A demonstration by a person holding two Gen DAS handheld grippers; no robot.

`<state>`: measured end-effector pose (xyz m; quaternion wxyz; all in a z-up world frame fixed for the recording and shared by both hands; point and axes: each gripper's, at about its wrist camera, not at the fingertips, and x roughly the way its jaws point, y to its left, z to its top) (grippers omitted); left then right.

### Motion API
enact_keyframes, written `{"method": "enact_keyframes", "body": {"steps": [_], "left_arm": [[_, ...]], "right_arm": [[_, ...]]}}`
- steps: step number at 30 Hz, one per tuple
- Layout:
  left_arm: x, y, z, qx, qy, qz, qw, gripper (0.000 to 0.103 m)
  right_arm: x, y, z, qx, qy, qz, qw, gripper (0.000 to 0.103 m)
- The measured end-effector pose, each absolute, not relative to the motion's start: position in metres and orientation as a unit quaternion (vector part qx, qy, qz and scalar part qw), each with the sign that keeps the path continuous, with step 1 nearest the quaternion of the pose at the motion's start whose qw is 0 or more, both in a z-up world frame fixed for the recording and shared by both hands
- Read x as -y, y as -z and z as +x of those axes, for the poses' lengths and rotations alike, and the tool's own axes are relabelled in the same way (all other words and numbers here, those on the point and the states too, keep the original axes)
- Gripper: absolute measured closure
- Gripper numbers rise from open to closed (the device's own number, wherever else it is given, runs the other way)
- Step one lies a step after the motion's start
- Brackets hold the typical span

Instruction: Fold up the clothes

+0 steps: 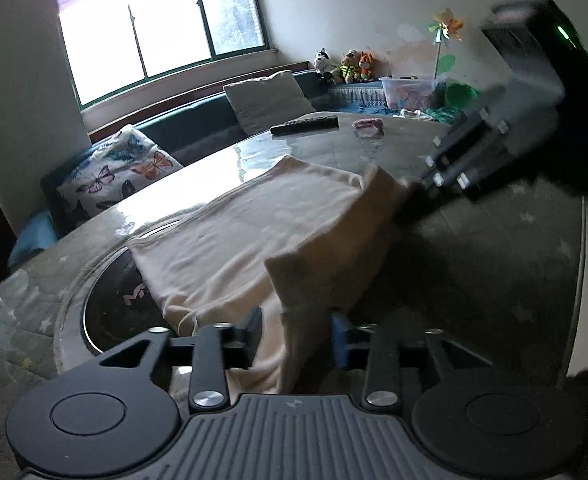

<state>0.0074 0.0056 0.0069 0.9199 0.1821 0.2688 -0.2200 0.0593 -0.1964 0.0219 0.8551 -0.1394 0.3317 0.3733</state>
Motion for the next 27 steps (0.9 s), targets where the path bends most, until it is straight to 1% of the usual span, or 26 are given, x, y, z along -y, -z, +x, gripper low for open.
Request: {"method": "enact_keyframes", "body": {"steps": [5,7,8,9,12,15,20,27], "left_arm": [[-0.005,0.007,0.006,-0.274,0.204,0.222,0.913,0.062],[-0.006,0.011,0.009,-0.275,0.197,0.234,0.912,0.070],[-0.007,0.012,0.010,-0.275,0.195,0.241,0.910,0.077],[-0.007,0.012,0.011,-0.274,0.197,0.246,0.909,0.082],[-0.008,0.008,0.010,-0.270,0.205,0.249,0.907,0.091],[-0.010,-0.003,0.005,-0.263,0.211,0.241,0.910,0.093],[-0.013,-0.029,-0.019,-0.252,0.218,0.219,0.917,0.093],[-0.012,-0.070,-0.077,-0.248,0.244,0.188,0.918,0.093]], "right_arm": [[0.195,-0.028,0.062,-0.323,-0.370,-0.135,0.861,0.095],[0.193,-0.029,0.062,-0.321,-0.366,-0.136,0.863,0.095],[0.193,-0.028,0.061,-0.319,-0.364,-0.137,0.864,0.095],[0.193,-0.028,0.060,-0.317,-0.363,-0.139,0.865,0.096],[0.193,-0.027,0.055,-0.307,-0.357,-0.139,0.871,0.097],[0.196,-0.034,0.048,-0.290,-0.354,-0.133,0.879,0.097],[0.207,-0.050,0.029,-0.268,-0.359,-0.128,0.885,0.097],[0.233,-0.079,-0.039,-0.252,-0.379,-0.130,0.881,0.097]]}}
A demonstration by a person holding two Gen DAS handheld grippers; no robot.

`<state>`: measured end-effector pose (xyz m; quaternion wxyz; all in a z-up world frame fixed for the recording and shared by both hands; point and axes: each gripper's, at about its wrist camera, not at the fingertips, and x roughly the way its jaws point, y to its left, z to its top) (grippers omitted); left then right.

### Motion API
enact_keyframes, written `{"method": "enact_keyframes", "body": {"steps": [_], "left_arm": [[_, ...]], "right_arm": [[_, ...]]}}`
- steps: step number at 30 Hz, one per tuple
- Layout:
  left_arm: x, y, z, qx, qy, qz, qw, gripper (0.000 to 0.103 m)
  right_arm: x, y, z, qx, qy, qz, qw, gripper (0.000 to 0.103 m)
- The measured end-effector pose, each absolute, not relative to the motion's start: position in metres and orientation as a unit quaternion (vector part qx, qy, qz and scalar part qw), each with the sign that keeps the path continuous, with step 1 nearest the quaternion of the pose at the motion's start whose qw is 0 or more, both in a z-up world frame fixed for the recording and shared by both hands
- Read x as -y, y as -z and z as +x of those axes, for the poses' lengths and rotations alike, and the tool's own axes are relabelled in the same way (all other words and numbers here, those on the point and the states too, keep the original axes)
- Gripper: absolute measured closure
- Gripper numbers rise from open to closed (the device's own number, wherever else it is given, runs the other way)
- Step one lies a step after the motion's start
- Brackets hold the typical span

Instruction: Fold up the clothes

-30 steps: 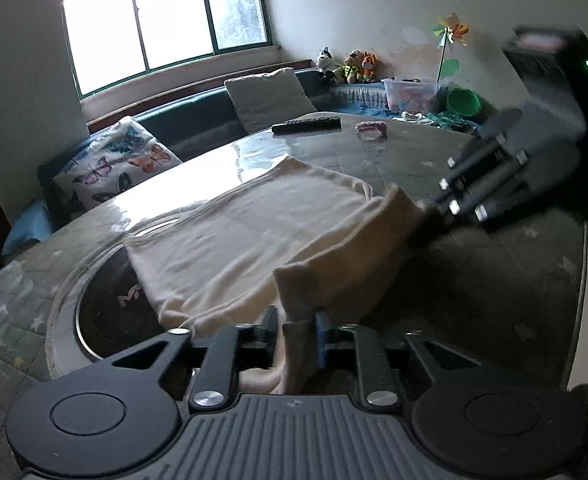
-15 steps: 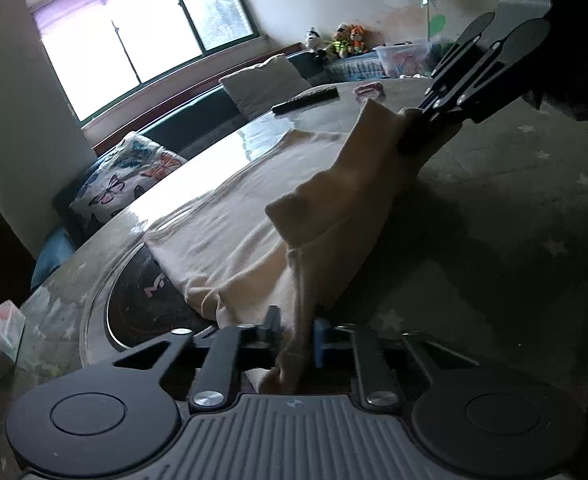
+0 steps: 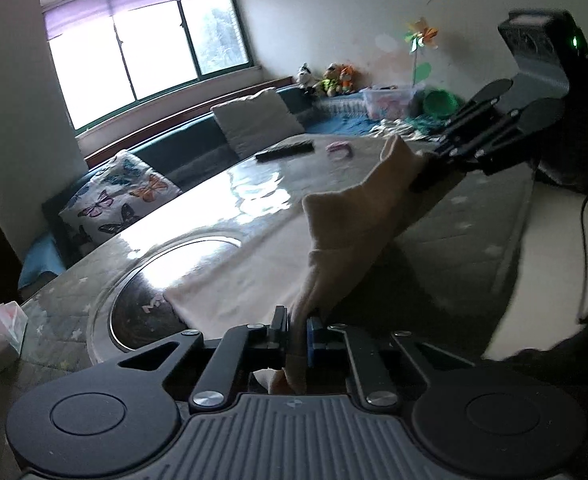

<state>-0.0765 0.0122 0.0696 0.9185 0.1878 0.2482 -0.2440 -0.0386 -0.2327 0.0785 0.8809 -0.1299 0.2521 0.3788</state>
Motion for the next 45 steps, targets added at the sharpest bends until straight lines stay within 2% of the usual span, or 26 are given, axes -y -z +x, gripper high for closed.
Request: {"method": "enact_keyframes", "body": {"steps": [4,9,17,23,26,28,29,31,33,36,39,45], "left_arm": [[-0.009,-0.083,-0.088,-0.241,0.247,0.181,0.921,0.093],[-0.009,-0.081,-0.058,-0.243,0.233,0.174,0.925,0.093],[-0.016,-0.060,0.033,-0.280,0.212,0.159,0.923,0.093],[-0.022,-0.029,0.098,-0.333,0.200,0.135,0.911,0.092],[-0.024,-0.016,0.113,-0.346,0.191,0.129,0.909,0.089],[-0.024,-0.011,0.118,-0.349,0.182,0.128,0.910,0.086],[-0.024,-0.010,0.121,-0.350,0.178,0.127,0.911,0.080],[-0.025,-0.008,0.123,-0.348,0.169,0.128,0.913,0.077],[-0.029,-0.007,0.127,-0.349,0.155,0.123,0.916,0.060],[-0.037,-0.009,0.130,-0.347,0.130,0.112,0.922,0.055],[-0.047,-0.018,0.127,-0.341,0.105,0.086,0.930,0.049],[-0.060,-0.033,0.094,-0.329,0.086,0.042,0.939,0.049]], "right_arm": [[0.238,-0.089,-0.063,-0.251,-0.379,-0.132,0.881,0.097],[0.234,-0.094,-0.049,-0.246,-0.371,-0.135,0.885,0.097],[0.209,-0.089,0.028,-0.275,-0.356,-0.140,0.882,0.097],[0.191,-0.053,0.098,-0.327,-0.340,-0.130,0.872,0.097],[0.190,-0.029,0.116,-0.349,-0.329,-0.111,0.871,0.094],[0.193,-0.016,0.126,-0.360,-0.317,-0.093,0.873,0.087],[0.196,-0.011,0.130,-0.365,-0.312,-0.085,0.873,0.085],[0.203,-0.003,0.132,-0.370,-0.301,-0.064,0.876,0.078],[0.211,0.000,0.133,-0.372,-0.290,-0.046,0.881,0.068],[0.226,0.001,0.131,-0.370,-0.275,-0.018,0.887,0.062],[0.244,-0.003,0.125,-0.369,-0.266,0.005,0.890,0.062],[0.273,-0.005,0.092,-0.372,-0.249,0.041,0.893,0.063]]}}
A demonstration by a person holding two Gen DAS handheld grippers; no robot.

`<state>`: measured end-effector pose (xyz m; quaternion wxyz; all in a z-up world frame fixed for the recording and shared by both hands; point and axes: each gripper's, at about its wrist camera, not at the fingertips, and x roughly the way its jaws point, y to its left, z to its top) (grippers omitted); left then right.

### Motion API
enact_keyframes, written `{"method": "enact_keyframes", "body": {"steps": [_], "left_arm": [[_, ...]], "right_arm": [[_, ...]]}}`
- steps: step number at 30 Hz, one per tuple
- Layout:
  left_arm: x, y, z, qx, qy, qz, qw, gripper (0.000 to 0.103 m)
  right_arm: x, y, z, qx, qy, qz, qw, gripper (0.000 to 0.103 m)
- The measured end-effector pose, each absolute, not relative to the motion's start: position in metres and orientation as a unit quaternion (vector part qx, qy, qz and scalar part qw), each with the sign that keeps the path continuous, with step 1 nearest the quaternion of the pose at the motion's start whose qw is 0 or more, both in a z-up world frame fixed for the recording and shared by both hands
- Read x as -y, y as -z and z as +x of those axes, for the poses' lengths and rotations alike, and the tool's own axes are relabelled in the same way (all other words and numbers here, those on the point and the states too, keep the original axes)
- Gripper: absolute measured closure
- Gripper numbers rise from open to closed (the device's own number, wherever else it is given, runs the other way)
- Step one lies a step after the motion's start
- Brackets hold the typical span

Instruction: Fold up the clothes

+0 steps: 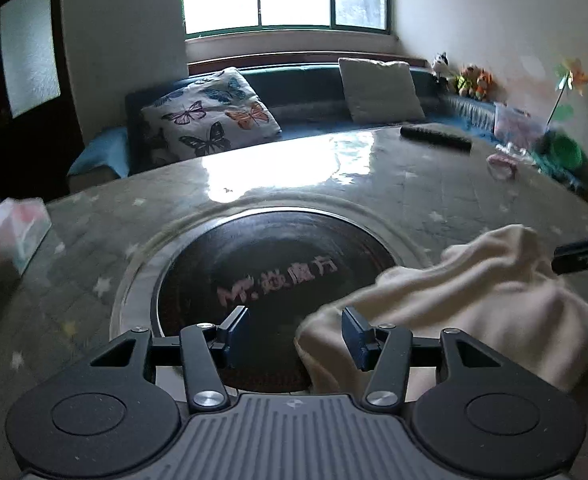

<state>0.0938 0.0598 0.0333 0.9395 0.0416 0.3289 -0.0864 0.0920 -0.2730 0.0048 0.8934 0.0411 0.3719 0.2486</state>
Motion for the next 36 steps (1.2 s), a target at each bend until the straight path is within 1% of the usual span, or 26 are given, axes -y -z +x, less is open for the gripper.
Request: {"method": "enact_keyframes", "body": {"steps": [2,4,6,10,11,12,13,14,15,17,18,23,27,28,29,31,32,36], "left_arm": [[-0.058,-0.035,0.078,-0.333,0.095,0.033,0.937,0.049],[-0.055,-0.037,0.063,-0.339,0.105,0.022,0.935,0.049],[-0.052,-0.036,0.052,-0.345,0.113,0.013,0.932,0.049],[-0.045,-0.033,0.031,-0.358,0.128,-0.002,0.925,0.050],[-0.044,-0.032,0.028,-0.362,0.129,-0.007,0.923,0.050],[-0.043,-0.029,0.027,-0.366,0.128,-0.011,0.922,0.051],[-0.043,-0.028,0.026,-0.370,0.128,-0.014,0.920,0.053],[-0.043,-0.026,0.026,-0.371,0.130,-0.016,0.919,0.064],[-0.043,-0.025,0.025,-0.373,0.131,-0.018,0.919,0.079],[-0.044,-0.024,0.023,-0.374,0.132,-0.022,0.918,0.094],[-0.044,-0.024,0.023,-0.375,0.133,-0.024,0.917,0.098],[-0.045,-0.035,0.007,-0.357,0.149,-0.024,0.922,0.099],[-0.044,-0.021,0.007,-0.383,0.152,-0.012,0.911,0.098],[-0.043,-0.020,0.007,-0.386,0.153,-0.009,0.910,0.097],[-0.044,-0.022,0.007,-0.387,0.154,-0.007,0.909,0.093],[-0.047,-0.030,0.004,-0.373,0.157,0.004,0.914,0.093],[-0.048,-0.036,0.005,-0.364,0.156,0.010,0.918,0.091],[-0.045,-0.051,0.021,-0.335,0.153,0.016,0.929,0.090]], "right_arm": [[0.279,-0.007,0.077,-0.369,-0.251,0.041,0.894,0.067],[0.282,-0.010,0.064,-0.368,-0.256,0.041,0.893,0.067],[0.284,-0.011,0.056,-0.371,-0.263,0.043,0.890,0.072],[0.279,-0.005,0.051,-0.381,-0.263,0.033,0.886,0.072],[0.278,-0.002,0.052,-0.383,-0.262,0.034,0.885,0.074],[0.277,0.000,0.052,-0.385,-0.263,0.037,0.884,0.082],[0.276,0.002,0.052,-0.387,-0.266,0.039,0.882,0.086],[0.274,0.003,0.051,-0.388,-0.270,0.042,0.880,0.093],[0.273,0.003,0.050,-0.387,-0.272,0.043,0.880,0.096],[0.272,-0.002,0.046,-0.376,-0.272,0.041,0.885,0.099],[0.272,-0.007,0.043,-0.370,-0.273,0.041,0.887,0.099],[0.276,-0.036,0.015,-0.334,-0.289,0.033,0.896,0.099],[0.278,-0.014,0.013,-0.374,-0.274,0.029,0.886,0.099],[0.278,-0.008,0.014,-0.387,-0.270,0.028,0.881,0.099],[0.279,-0.005,0.014,-0.394,-0.269,0.026,0.878,0.097],[0.281,-0.010,0.013,-0.391,-0.269,0.022,0.880,0.096],[0.283,-0.015,0.013,-0.387,-0.268,0.019,0.882,0.094],[0.282,-0.037,0.025,-0.350,-0.263,0.010,0.899,0.093]]}}
